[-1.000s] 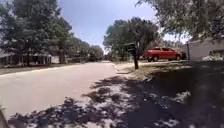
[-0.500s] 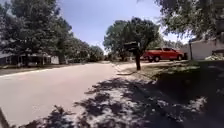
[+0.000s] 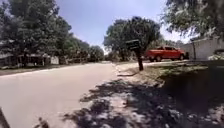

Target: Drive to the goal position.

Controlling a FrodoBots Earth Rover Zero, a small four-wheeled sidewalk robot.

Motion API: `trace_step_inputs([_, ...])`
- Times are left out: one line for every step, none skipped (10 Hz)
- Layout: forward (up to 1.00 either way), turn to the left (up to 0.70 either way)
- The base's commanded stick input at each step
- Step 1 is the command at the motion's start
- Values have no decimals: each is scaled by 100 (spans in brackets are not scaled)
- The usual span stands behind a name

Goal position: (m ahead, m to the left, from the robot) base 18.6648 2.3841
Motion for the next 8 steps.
trace_step_inputs([70, 0])
trace_step_inputs([70, 0])
trace_step_inputs([70, 0])
trace_step_inputs([70, 0])
trace_step_inputs([70, 0])
trace_step_inputs([70, 0])
trace_step_inputs([70, 0])
trace_step_inputs([70, 0])
